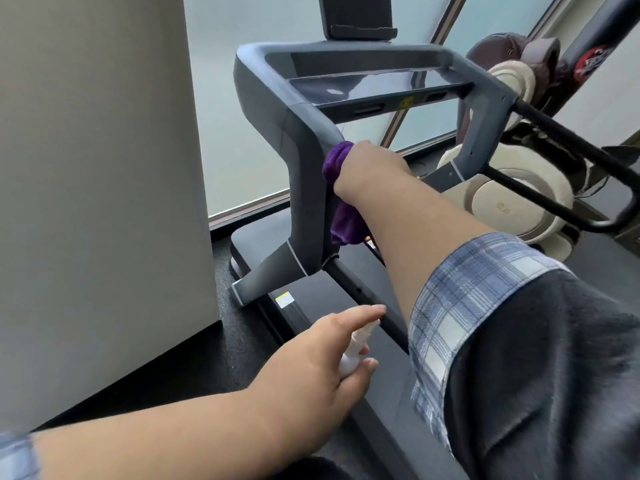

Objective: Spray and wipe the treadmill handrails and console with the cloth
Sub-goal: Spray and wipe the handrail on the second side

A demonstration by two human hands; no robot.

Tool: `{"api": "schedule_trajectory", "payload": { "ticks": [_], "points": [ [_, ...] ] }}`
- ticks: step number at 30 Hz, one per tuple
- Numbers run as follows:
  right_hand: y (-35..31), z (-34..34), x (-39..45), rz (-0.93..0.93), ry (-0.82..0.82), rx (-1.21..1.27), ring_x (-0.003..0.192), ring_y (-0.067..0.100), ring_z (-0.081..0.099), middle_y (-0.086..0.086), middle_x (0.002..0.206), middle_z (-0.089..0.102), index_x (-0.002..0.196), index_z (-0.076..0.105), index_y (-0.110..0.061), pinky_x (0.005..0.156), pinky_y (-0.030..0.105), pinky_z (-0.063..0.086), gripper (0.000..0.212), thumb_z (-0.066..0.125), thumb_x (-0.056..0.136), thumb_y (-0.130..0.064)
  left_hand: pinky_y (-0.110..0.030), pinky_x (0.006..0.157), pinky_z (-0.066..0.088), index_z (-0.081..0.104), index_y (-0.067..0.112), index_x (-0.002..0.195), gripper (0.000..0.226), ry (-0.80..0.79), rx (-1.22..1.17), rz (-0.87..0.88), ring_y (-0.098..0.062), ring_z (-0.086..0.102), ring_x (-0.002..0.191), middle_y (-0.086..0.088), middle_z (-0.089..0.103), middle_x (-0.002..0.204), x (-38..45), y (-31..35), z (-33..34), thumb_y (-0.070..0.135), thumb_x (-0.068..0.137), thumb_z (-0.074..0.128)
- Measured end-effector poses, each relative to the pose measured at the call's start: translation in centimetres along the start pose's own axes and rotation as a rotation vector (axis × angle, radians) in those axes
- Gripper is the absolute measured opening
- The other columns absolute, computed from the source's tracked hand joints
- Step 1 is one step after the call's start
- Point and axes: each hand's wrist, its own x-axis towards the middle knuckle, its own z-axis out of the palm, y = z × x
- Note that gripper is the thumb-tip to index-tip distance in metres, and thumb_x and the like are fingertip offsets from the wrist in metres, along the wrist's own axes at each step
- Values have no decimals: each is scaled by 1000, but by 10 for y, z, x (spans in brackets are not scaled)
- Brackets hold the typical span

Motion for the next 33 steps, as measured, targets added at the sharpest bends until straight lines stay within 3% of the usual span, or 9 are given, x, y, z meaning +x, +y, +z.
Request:
{"api": "schedule_trajectory", "payload": {
  "ticks": [9,23,28,31,33],
  "points": [
    [57,-4,-31,-167,-145,-18,88,31,56,3,82,50,101,51,-17,74,35,45,22,59,87,-32,0,83,36,21,78,128,62,60,20,-10,9,56,102,31,51,117,-10,49,58,44,93,59],
    [196,8,-131,-292,-264,149,86,28,58,5,87,57,98,55,-15,73,31,42,23,58,88,-35,-5,85,39,22,78,127,64,86,47,-26,12,54,100,47,48,108,-47,134,180,41,93,62],
    [248,14,-157,-275,-299,230,68,14,53,-2,79,55,85,55,-20,54,27,32,31,62,80,-50,-23,84,49,26,74,131,59,84,20,-55,2,57,88,32,54,105,-61,151,203,44,91,57],
    [277,19,-175,-236,-326,315,72,16,59,-1,82,62,84,60,-19,55,27,37,39,64,74,-56,-27,78,52,26,73,131,58,57,12,-53,0,57,80,28,56,105,-71,160,218,44,91,57],
    [295,25,-189,-223,-328,391,75,18,64,0,84,68,86,64,-22,63,29,48,37,66,72,-55,-29,77,53,26,73,131,58,44,10,-53,-2,58,80,27,57,104,-76,166,228,43,91,57]
  ]
}}
